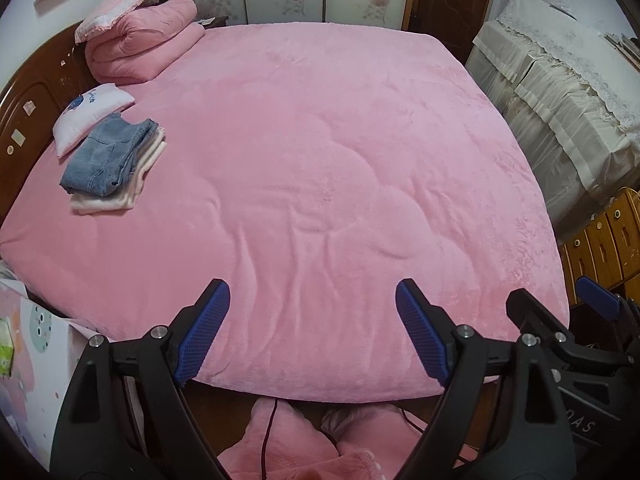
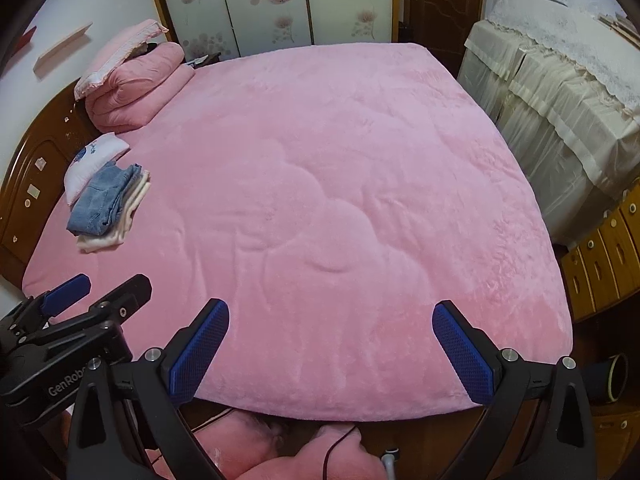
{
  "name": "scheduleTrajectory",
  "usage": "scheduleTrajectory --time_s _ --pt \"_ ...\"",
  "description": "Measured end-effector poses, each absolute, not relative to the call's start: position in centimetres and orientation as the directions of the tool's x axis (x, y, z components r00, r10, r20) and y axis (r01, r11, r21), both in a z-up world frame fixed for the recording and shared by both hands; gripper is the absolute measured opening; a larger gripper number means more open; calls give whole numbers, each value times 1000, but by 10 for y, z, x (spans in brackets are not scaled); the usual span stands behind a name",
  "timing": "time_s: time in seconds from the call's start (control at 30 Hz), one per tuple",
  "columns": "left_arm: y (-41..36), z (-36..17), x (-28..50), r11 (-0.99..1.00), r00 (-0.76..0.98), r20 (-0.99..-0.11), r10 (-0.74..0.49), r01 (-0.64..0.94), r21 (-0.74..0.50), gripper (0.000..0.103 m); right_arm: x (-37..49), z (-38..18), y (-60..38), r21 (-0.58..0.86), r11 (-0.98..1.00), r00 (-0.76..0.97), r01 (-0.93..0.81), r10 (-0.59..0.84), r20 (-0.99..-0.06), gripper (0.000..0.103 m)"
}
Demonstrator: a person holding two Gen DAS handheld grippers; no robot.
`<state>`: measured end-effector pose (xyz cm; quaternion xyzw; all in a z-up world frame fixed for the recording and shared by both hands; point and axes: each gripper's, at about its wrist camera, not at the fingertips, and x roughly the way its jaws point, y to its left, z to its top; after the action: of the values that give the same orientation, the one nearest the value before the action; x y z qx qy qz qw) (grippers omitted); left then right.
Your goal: Fold large clothes
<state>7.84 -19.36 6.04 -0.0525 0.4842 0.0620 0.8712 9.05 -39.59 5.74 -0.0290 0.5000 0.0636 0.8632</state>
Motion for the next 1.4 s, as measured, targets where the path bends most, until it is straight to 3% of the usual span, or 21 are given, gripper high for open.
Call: scheduleTrajectory --time_s 0.3,0.9,1.4 --pt "-178 60 87 982 495 -865 86 -188 -10 102 109 68 -390 28 989 492 -144 96 -865 103" --pt "-171 45 91 981 470 -882 23 -180 -70 102 113 58 -386 9 995 470 -101 55 -881 103" --pt "-186 48 91 981 477 -876 66 -193 -31 102 114 49 -389 -4 996 452 -93 39 -891 103"
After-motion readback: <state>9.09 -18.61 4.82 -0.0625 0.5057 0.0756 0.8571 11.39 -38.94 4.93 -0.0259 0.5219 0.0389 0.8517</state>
